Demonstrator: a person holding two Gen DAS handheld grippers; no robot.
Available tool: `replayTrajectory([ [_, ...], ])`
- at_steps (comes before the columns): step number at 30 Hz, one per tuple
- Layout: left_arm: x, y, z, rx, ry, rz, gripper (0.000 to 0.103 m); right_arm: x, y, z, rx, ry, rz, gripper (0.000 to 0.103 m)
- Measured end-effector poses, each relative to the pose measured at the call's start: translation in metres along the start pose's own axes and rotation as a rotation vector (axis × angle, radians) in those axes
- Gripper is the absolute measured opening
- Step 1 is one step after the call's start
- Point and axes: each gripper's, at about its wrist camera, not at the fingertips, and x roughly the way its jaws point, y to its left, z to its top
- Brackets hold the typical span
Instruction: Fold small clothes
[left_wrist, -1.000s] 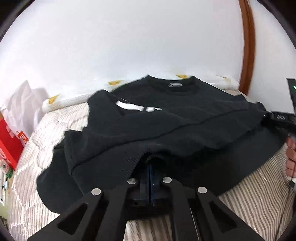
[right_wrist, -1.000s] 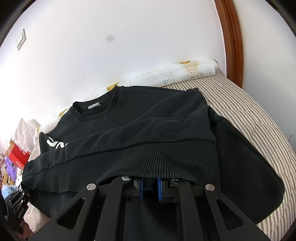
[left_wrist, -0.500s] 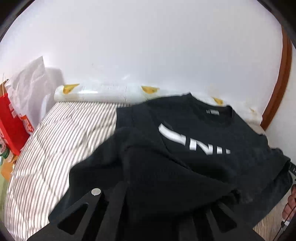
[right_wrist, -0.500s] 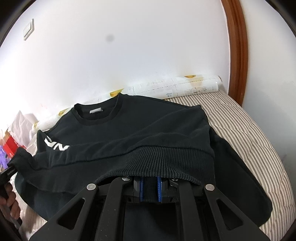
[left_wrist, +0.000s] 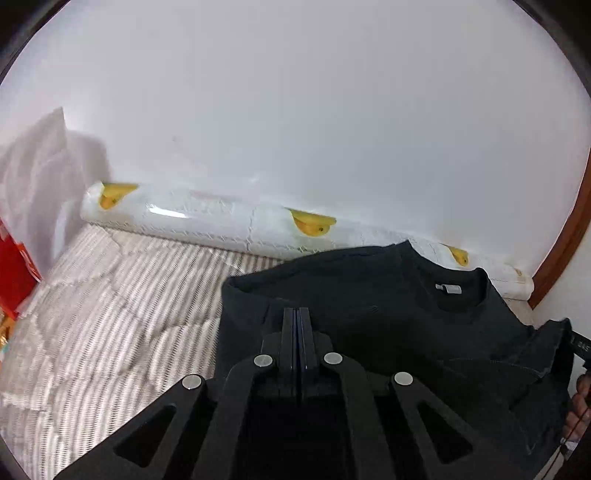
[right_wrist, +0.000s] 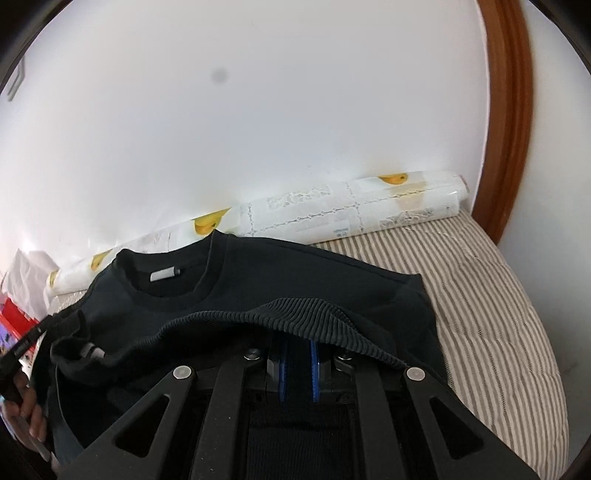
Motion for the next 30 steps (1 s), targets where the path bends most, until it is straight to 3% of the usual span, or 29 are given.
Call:
replayTrajectory([
  [3, 0.012, -0.002, -0.001, 0.014, 0.041, -0.012, 0.005, 0.016, 0.006, 0.006, -0.029, 0.043, -0.035, 0.008],
  [7, 0.012, -0.001, -0.002, 0.014, 0.040, -0.028, 0.007, 0.028, 0.010, 0.007, -0.068, 0.104, -0.069, 0.008],
  [15, 0.014, 0.001, -0.005, 0.017, 0.046, -0.034, 0.012, -0.025, 0.004, -0.009, -0.152, 0.064, -0.037, 0.019],
  [20, 0.008, 0.003, -0.008, 0.005, 0.033, -0.063, 0.023, -0.065, -0.027, -0.028, -0.104, 0.001, -0.031, 0.021],
  [26, -0.001, 0.006, -0.012, -0.003, 0.005, -0.086, 0.037, -0.068, -0.034, -0.057, -0.135, 0.059, -0.036, 0.021],
  [30, -0.001, 0.007, -0.012, -0.005, 0.006, -0.094, 0.040, -0.082, -0.037, -0.070, -0.136, 0.029, -0.031, 0.021],
])
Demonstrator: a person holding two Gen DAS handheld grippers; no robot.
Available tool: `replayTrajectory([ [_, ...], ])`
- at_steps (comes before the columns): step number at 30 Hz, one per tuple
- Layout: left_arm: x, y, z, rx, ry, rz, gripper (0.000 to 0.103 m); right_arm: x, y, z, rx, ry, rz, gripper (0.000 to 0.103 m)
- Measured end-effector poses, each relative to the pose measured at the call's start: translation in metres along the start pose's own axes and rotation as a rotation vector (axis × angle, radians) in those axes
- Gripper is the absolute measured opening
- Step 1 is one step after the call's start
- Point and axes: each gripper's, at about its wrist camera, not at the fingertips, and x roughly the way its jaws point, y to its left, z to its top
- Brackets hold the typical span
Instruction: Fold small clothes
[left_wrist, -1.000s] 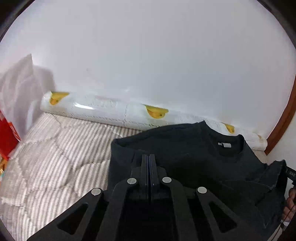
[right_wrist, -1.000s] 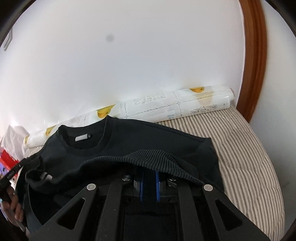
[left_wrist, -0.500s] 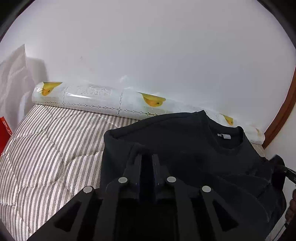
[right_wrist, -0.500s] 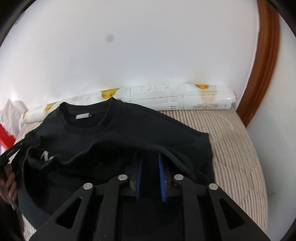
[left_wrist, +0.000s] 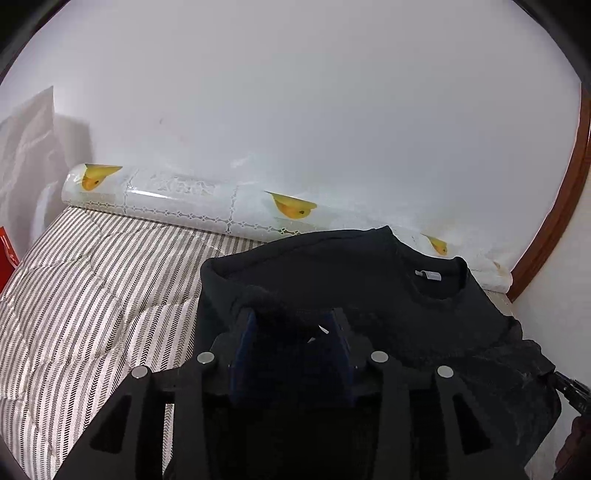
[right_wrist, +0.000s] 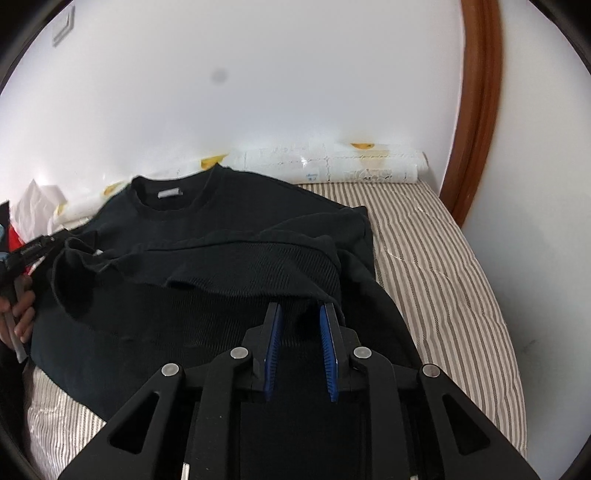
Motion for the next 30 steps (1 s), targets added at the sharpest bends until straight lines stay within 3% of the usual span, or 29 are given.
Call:
replayTrajectory([
  [6, 0.000, -0.003, 0.000, 0.005, 0.000, -0.002, 0.042, -0.007, -0.014, -0.020, 0.051, 0.036, 0.047, 0.021],
  [10, 0.000, -0.005, -0.001, 0.015, -0.004, -0.003, 0.046, 0.011, 0.000, -0.027, 0.031, 0.083, 0.079, 0.022],
  [13, 0.000, -0.006, -0.001, 0.018, -0.005, -0.003, 0.047, 0.028, 0.016, -0.024, 0.001, 0.088, 0.048, 0.024],
  [17, -0.001, -0.002, -0.001, 0.004, -0.011, -0.015, 0.047, 0.048, 0.026, -0.006, 0.011, 0.092, 0.036, 0.024],
  [21, -0.004, 0.002, 0.000, -0.014, -0.028, -0.029, 0.047, 0.074, 0.029, 0.025, 0.058, 0.115, 0.106, 0.024],
  [25, -0.002, 0.002, 0.001, -0.006, -0.014, -0.028, 0.047, 0.089, 0.017, 0.059, 0.165, 0.063, 0.126, 0.021],
  [27, 0.000, -0.002, 0.004, 0.026, 0.001, -0.025, 0.047, 0.094, 0.013, 0.067, 0.191, 0.053, 0.098, 0.021],
  [30, 0.007, -0.014, 0.006, 0.117, 0.038, -0.008, 0.056, 0.088, 0.012, 0.071, 0.167, 0.005, 0.032, 0.021],
])
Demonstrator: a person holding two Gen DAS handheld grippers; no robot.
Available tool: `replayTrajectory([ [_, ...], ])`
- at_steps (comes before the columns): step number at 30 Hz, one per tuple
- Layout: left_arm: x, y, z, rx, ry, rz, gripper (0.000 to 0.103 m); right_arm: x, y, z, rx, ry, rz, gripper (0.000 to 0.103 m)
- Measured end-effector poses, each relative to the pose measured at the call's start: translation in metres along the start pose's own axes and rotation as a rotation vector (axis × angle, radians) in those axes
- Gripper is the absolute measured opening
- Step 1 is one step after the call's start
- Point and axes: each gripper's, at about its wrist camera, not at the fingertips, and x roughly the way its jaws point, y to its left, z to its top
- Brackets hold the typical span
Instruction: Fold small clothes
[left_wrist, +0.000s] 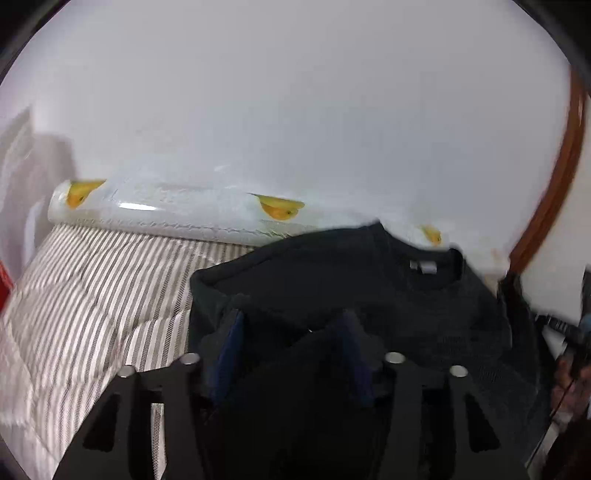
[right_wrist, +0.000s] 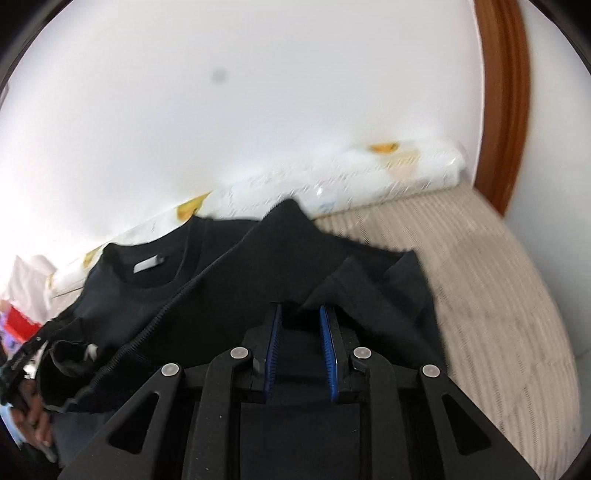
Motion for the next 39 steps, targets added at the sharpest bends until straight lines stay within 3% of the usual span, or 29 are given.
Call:
replayTrajectory([
  [3, 0.004, -0.022, -0.003, 0.133, 0.006, 0.026, 0.056, -0.006, -0.003, 0.000, -0.011, -0.040, -0.017, 0.026],
  [7, 0.014, -0.047, -0.006, 0.256, 0.038, 0.032, 0.056, -0.001, -0.005, 0.003, -0.031, -0.038, -0.016, 0.045],
  [11, 0.028, -0.056, -0.005, 0.310, 0.087, 0.050, 0.056, 0.004, 0.001, 0.007, -0.092, -0.056, -0.074, 0.058],
  [14, 0.032, -0.050, -0.005, 0.287, 0.109, 0.036, 0.055, 0.011, -0.003, 0.011, -0.099, -0.053, -0.106, 0.062],
  [15, 0.031, -0.048, -0.006, 0.278, 0.104, 0.031, 0.053, 0.015, -0.006, 0.011, -0.094, -0.043, -0.103, 0.062],
  [19, 0.022, -0.045, -0.007, 0.263, 0.058, 0.026, 0.023, 0.033, -0.016, 0.007, -0.061, 0.026, -0.090, 0.062],
  [20, 0.018, -0.043, -0.007, 0.253, 0.041, 0.014, 0.015, 0.035, -0.017, 0.007, -0.056, 0.036, -0.088, 0.062],
  [22, 0.012, -0.039, -0.006, 0.237, 0.008, -0.018, 0.014, 0.035, -0.016, 0.006, -0.056, 0.032, -0.082, 0.057],
  [25, -0.003, -0.034, -0.005, 0.214, -0.069, -0.042, 0.013, 0.034, -0.012, 0.003, -0.078, 0.020, -0.072, 0.031],
  [29, -0.020, -0.018, -0.002, 0.131, -0.164, -0.011, 0.012, 0.024, -0.007, 0.001, -0.094, -0.034, -0.062, 0.014],
  [33, -0.028, 0.014, 0.006, -0.038, -0.222, 0.109, 0.012, 0.007, -0.007, 0.001, -0.083, -0.116, -0.045, 0.012],
  [35, -0.027, 0.026, 0.006, -0.095, -0.226, 0.127, 0.011, 0.001, -0.008, 0.003, -0.078, -0.144, -0.048, 0.012],
  [36, -0.025, 0.029, 0.007, -0.110, -0.227, 0.145, 0.011, 0.000, -0.008, 0.004, -0.074, -0.149, -0.049, 0.012],
  [37, -0.026, 0.030, 0.007, -0.110, -0.233, 0.165, 0.001, 0.000, -0.009, 0.005, -0.069, -0.150, -0.048, 0.012],
  [38, -0.027, 0.029, 0.007, -0.105, -0.248, 0.232, 0.002, 0.002, -0.010, 0.005, -0.063, -0.145, -0.053, 0.012],
  [39, -0.027, 0.030, 0.008, -0.105, -0.253, 0.254, 0.002, 0.003, -0.011, 0.006, -0.055, -0.141, -0.069, 0.012],
])
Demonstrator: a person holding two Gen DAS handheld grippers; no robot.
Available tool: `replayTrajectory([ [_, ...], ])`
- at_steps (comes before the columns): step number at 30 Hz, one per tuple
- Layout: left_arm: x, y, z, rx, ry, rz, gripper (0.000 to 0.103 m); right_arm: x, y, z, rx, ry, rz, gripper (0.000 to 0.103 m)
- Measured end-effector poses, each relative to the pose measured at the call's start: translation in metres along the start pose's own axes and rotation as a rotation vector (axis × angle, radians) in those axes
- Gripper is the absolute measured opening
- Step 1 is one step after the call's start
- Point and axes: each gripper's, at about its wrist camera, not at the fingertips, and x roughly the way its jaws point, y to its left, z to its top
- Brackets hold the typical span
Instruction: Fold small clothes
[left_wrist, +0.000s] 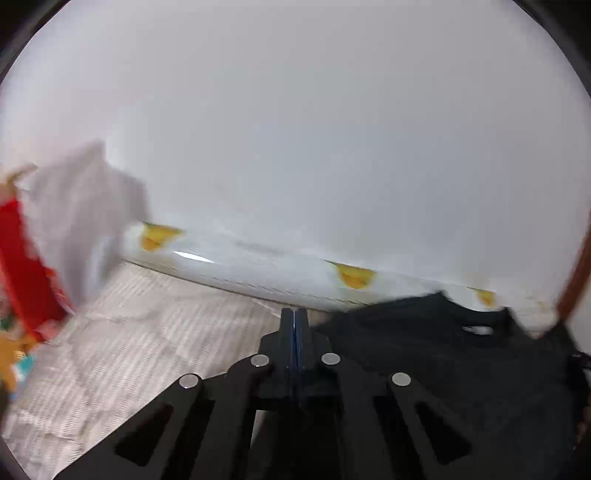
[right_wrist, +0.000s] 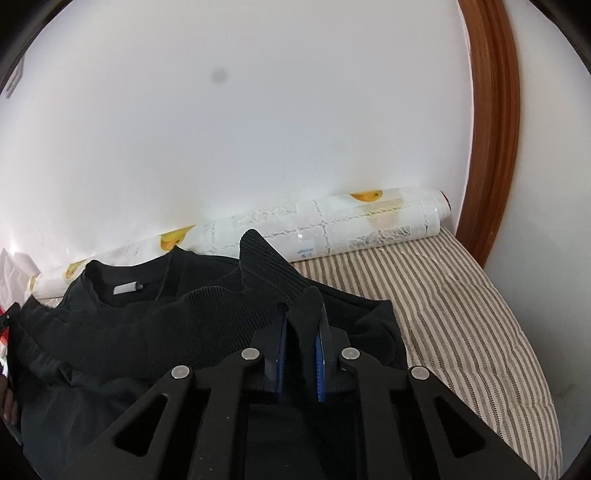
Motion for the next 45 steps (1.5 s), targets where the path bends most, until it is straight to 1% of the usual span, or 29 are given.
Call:
replayTrajectory([
  [2, 0.004, 0.003, -0.001, -0.014, 0.030, -0.046, 0.002, 0.007, -0.003, 0.000, 0.018, 0.033, -0.013, 0.012],
  [4, 0.007, 0.002, -0.002, -0.007, 0.035, -0.039, 0.002, 0.016, -0.006, -0.001, 0.032, 0.072, -0.005, 0.012],
  [6, 0.009, 0.002, -0.003, 0.003, 0.048, -0.053, 0.002, 0.024, -0.006, -0.002, 0.034, 0.109, -0.015, 0.013],
  [8, 0.010, 0.002, -0.004, 0.004, 0.063, -0.067, 0.002, 0.029, -0.006, -0.003, 0.034, 0.137, -0.019, 0.016],
  [10, 0.011, 0.003, -0.005, 0.000, 0.066, -0.078, 0.002, 0.030, -0.007, -0.005, 0.038, 0.143, -0.016, 0.017],
  [12, 0.011, 0.003, -0.005, -0.001, 0.072, -0.082, 0.004, 0.026, -0.008, -0.006, 0.044, 0.130, -0.009, 0.020],
  [15, 0.010, 0.001, -0.006, 0.009, 0.075, -0.073, 0.008, 0.018, -0.006, -0.007, 0.038, 0.105, -0.025, 0.023],
  [17, 0.008, -0.001, -0.006, 0.018, 0.072, -0.065, 0.019, 0.009, 0.000, -0.007, 0.016, 0.084, -0.044, 0.028],
  [18, 0.005, -0.002, -0.006, 0.023, 0.070, -0.063, 0.021, 0.005, 0.003, -0.007, 0.000, 0.070, -0.051, 0.029],
  [20, -0.002, -0.004, -0.008, 0.037, 0.066, -0.064, 0.036, -0.005, 0.008, -0.009, -0.028, 0.054, -0.061, 0.036],
  [23, -0.015, -0.005, -0.013, 0.066, 0.067, -0.076, 0.051, -0.021, 0.011, -0.018, -0.055, 0.044, -0.061, 0.041],
  [27, -0.035, -0.004, -0.023, 0.087, 0.090, -0.084, 0.052, -0.040, 0.008, -0.036, -0.077, 0.056, -0.079, 0.043],
  [34, -0.074, 0.012, -0.041, 0.093, 0.137, -0.076, 0.052, -0.087, -0.019, -0.067, -0.069, 0.081, -0.101, 0.044],
  [40, -0.104, 0.053, -0.064, 0.047, 0.220, -0.065, 0.055, -0.121, -0.044, -0.096, -0.068, 0.089, -0.143, 0.052],
  [43, -0.114, 0.072, -0.075, 0.022, 0.243, -0.057, 0.060, -0.132, -0.057, -0.110, -0.047, 0.096, -0.164, 0.054],
  [45, -0.119, 0.085, -0.084, 0.004, 0.263, -0.067, 0.060, -0.135, -0.066, -0.118, -0.026, 0.102, -0.164, 0.055],
])
